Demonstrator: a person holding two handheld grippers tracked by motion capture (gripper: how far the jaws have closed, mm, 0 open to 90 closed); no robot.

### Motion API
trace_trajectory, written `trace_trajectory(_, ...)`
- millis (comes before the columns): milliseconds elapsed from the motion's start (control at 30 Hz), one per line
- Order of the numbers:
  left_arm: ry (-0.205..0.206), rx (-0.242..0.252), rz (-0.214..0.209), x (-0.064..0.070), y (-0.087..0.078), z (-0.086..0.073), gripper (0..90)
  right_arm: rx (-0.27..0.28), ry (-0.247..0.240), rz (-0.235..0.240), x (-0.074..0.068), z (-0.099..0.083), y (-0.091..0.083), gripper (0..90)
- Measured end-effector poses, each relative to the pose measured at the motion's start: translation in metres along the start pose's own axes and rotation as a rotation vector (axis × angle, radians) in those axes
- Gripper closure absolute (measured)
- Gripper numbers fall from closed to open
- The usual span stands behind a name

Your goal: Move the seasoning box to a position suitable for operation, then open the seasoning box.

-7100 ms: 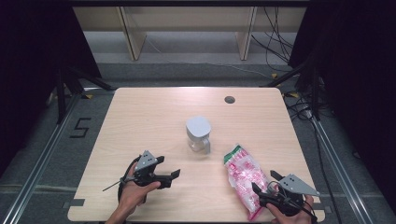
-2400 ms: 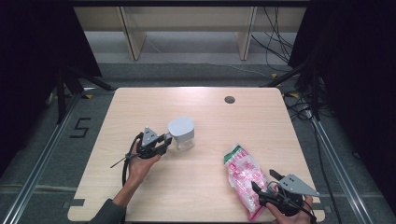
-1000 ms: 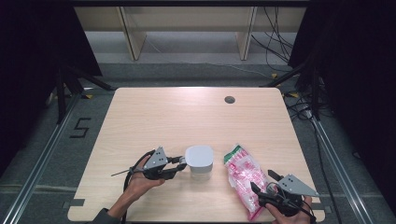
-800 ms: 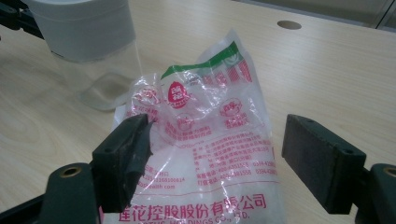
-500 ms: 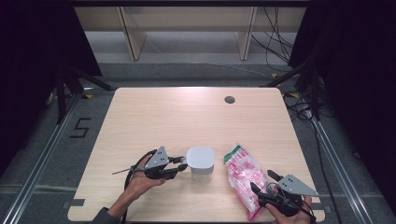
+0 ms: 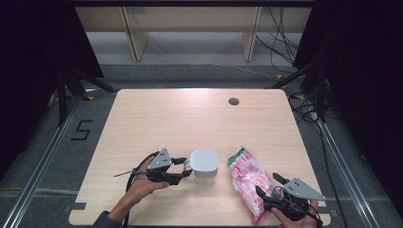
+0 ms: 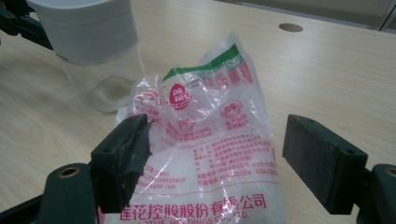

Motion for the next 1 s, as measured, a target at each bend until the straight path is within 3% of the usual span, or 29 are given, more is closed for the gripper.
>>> trace_trajectory(100,-0.007,0.002,-0.001,0.001,-0.005,0.003,40.4,0.0,-0.044,-0.011,0.003,0.0,0.0,23.9)
trace_trajectory(167,-0.016,-0.012,0.001,0.003,-0.008,0.005,36.7,-0.012,-0.013,-0.004,0.001,-0.001,-0.001,23.9)
trace_trajectory(200,-0.02,-0.015,-0.006,0.004,-0.01,0.006,35.3,-0.01,-0.019,-0.013,0.001,0.0,-0.002,23.9)
trace_trajectory(233,-0.022,-0.011,-0.013,0.005,-0.01,0.007,34.4,-0.012,0.037,-0.016,-0.002,-0.001,-0.002,23.9)
trace_trajectory(433,0.002,0.009,0.001,0.008,-0.019,0.016,30.6,-0.006,-0.025,-0.007,-0.001,0.0,-0.002,22.7)
trace_trajectory(533,0.01,0.027,0.002,0.009,-0.023,0.021,31.2,-0.019,-0.018,-0.015,-0.001,-0.002,-0.002,21.5)
trace_trajectory(567,0.015,0.033,0.0,0.009,-0.024,0.023,31.4,-0.017,0.011,-0.013,-0.003,-0.002,-0.003,21.1)
trace_trajectory(600,0.019,0.038,-0.001,0.01,-0.025,0.024,31.4,-0.01,-0.011,-0.018,-0.001,-0.002,-0.002,21.1)
trace_trajectory(733,0.041,0.05,0.001,0.012,-0.029,0.031,34.0,-0.002,0.007,-0.02,-0.002,-0.002,-0.002,18.7)
trace_trajectory(833,0.057,0.056,0.022,0.011,-0.03,0.037,36.2,0.015,-0.027,-0.01,0.001,-0.001,-0.001,17.6)
trace_trajectory(867,0.054,0.053,0.027,0.011,-0.031,0.039,38.0,-0.005,0.015,-0.008,-0.002,-0.002,-0.002,16.3)
trace_trajectory(900,0.048,0.069,0.022,0.011,-0.031,0.042,41.3,0.003,-0.018,0.002,-0.001,-0.001,0.0,15.0)
trace_trajectory(933,0.031,0.081,0.034,0.01,-0.032,0.044,45.3,0.011,0.024,-0.004,-0.004,0.0,-0.001,15.5)
trace_trajectory(1000,0.027,0.111,0.034,0.009,-0.032,0.048,54.2,0.022,0.008,0.006,-0.006,0.001,-0.002,15.4)
Point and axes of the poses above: each handheld gripper's, and its own axes: y roughly forward along the jaws, z roughly out of its top, x roughly to its right, the point moved 4 cm from there along y, roughly forward along the jaws, and after that the axes turned 11 degrees about y, right-handed, at the moved point
